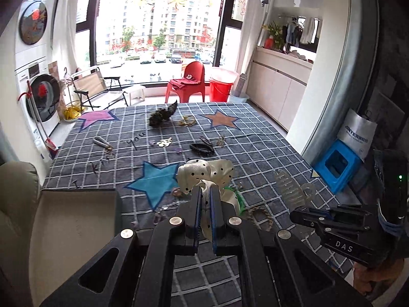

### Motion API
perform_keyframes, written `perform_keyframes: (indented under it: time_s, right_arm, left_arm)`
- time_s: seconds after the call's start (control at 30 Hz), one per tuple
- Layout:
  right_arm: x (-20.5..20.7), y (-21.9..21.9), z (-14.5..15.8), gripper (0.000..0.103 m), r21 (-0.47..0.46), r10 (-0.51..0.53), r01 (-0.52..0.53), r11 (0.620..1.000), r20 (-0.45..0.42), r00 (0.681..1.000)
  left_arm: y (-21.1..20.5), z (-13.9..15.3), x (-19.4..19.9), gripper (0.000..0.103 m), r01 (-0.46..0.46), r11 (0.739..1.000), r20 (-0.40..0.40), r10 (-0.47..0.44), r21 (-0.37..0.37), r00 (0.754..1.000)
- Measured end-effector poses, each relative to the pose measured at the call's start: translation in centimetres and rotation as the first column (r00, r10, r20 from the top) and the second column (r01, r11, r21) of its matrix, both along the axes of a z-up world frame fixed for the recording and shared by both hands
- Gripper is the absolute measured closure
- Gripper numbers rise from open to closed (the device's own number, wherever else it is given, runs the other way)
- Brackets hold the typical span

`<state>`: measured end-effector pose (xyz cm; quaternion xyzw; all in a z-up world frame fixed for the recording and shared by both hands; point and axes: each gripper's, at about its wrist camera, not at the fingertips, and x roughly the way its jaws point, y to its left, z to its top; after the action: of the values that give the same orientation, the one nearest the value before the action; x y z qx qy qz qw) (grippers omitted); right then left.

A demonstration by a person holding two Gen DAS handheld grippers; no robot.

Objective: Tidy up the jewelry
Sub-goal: 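Carry the scrunchie with the left tool while the right tool carries the clip toward the tray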

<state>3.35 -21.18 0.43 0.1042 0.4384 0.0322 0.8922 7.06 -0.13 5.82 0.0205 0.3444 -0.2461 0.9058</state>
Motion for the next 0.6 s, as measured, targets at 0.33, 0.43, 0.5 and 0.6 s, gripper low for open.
perform_keyframes:
  time_s: [0.33, 0.43, 0.5, 0.6]
  right_arm:
    - [5.1, 11.6, 1.9, 0.093, -0.032, 0.212, -0.212, 0.977, 0.017, 0.977]
    - [7.2, 15.1, 1.4, 0.093, -0.034, 0.27, -0.269, 0.962, 0.003, 0.963]
    - [8.5, 16.7, 0.8, 0.093, -0.033, 0.29, -0.29, 0.956, -0.012, 0.957]
    - [10.4, 19.0, -0.2, 0.093, -0.034, 0.321, -0.322, 0.946, -0.04, 0.946]
  left_arm:
    - [10.9, -1.2, 3.3, 0.094, -0.203, 0.979, 0.004, 0.203, -0.023, 0.979]
    - [13.1, -3.0, 5.0, 0.094, -0.257, 0.966, -0.024, 0.257, -0.017, 0.966]
    - [14.6, -4.4, 5.9, 0.094, -0.292, 0.956, -0.052, 0.291, -0.015, 0.955]
    - [16.6, -6.7, 6.9, 0.094, -0.339, 0.941, -0.101, 0.337, -0.007, 0.936]
